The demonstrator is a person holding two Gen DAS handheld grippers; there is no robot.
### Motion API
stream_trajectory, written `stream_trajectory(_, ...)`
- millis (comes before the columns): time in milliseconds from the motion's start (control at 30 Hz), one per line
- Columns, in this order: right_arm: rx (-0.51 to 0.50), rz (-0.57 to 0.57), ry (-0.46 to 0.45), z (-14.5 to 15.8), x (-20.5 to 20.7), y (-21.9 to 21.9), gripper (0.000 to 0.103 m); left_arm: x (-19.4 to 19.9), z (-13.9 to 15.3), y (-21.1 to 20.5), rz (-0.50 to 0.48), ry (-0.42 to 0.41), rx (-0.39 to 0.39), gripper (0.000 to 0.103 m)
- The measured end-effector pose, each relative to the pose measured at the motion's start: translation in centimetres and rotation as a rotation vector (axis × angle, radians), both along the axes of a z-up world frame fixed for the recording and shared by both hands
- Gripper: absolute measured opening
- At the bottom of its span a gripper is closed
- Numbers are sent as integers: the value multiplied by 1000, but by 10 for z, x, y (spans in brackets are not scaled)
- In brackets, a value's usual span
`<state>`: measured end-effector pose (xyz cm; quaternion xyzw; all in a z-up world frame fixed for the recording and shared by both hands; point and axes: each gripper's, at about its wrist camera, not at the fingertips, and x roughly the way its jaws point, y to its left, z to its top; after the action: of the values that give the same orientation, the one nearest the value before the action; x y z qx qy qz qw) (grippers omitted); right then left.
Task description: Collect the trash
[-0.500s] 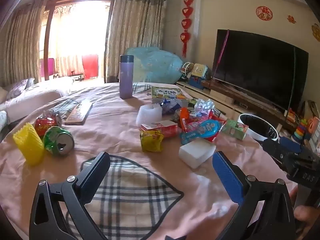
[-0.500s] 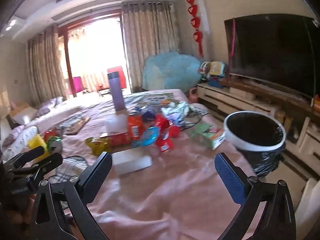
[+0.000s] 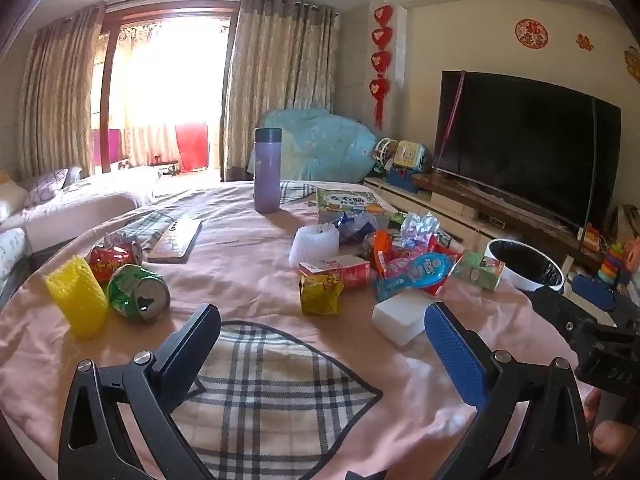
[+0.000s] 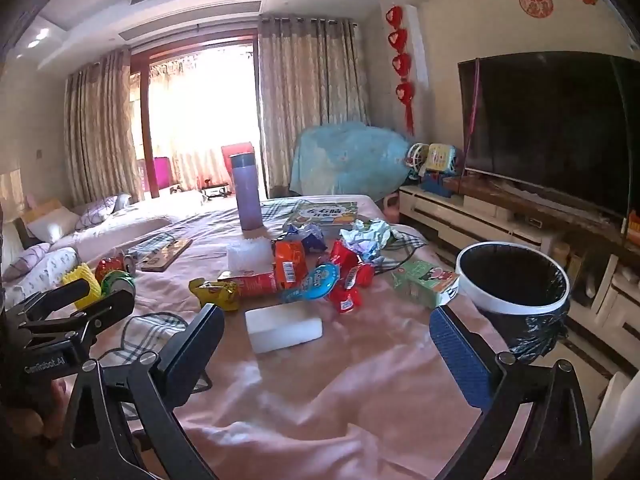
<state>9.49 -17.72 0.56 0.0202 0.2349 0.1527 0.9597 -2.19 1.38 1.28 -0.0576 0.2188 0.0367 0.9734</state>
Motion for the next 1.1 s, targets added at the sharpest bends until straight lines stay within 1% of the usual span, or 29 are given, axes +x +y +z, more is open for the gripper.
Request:
stream_trajectory(400,2,-22,-23,1,-3,-1,103,-2,4,-1,1,-21,18,102)
stream_trajectory(1100,28,-5,9,-2,-1,-1,103,0,-3,-2,0,-20,27,102)
